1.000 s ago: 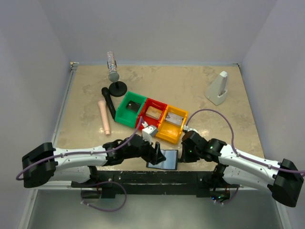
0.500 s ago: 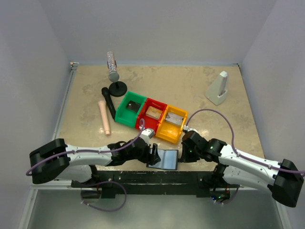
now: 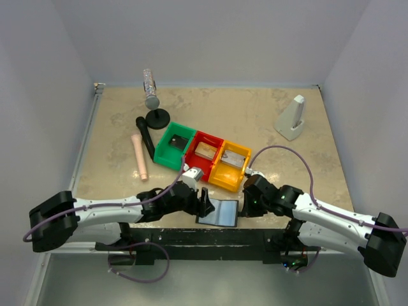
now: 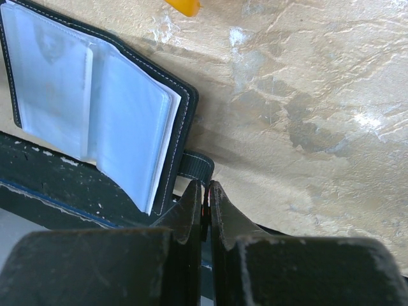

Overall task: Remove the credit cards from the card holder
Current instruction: Remove the credit card from the card holder.

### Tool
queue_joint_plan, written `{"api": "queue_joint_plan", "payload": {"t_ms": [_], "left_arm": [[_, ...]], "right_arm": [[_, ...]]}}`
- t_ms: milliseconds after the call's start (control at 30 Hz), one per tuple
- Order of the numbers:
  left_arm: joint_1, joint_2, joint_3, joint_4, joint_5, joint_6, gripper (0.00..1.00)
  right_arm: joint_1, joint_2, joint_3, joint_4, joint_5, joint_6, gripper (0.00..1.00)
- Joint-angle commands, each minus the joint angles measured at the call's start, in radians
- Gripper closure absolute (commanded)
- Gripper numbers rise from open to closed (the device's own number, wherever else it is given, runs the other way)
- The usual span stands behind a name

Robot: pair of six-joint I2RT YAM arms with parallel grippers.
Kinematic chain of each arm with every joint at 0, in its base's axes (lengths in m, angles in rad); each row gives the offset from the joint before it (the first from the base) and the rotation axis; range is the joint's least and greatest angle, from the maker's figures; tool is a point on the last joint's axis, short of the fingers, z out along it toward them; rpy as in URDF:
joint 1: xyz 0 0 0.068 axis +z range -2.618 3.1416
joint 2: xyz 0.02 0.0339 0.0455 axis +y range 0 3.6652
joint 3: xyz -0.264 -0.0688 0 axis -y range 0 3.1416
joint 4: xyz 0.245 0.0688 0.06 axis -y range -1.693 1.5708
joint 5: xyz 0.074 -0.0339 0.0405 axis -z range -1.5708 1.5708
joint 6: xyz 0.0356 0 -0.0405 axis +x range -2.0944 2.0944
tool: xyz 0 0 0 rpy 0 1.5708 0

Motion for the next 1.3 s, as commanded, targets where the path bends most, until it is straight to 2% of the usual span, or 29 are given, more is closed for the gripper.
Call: {"api": "queue_joint_plan", "payload": {"t_ms": [0,333,700,867,1267], "left_arm": [[0.001,-0.093,0.006,-0.024,-0.065,0.015,0.24],[0.001,0.033,0.022,0.058,0.03,0.002,0.25],[-0.002,0.077,0.012,0.115,0.076,-0.009,0.26],[-0.003,0.099,0.008,0.114,0.075,-0.026,0.26],[-0.003,0.03,-0.02,0.072,0.006,-0.04,0.25]], "right_arm": [[-0.001,-0.01,-0.001,0.011,0.007,0.011,1.0],[-0.001,-0.003,0.0,0.017,0.006,0.009,1.0],[-0.001,-0.003,0.0,0.017,0.007,0.009,1.0],[-0.001,-0.003,0.0,0.017,0.004,0.009,1.0],[-0.001,-0.008,-0.001,0.015,0.007,0.011,1.0]]}}
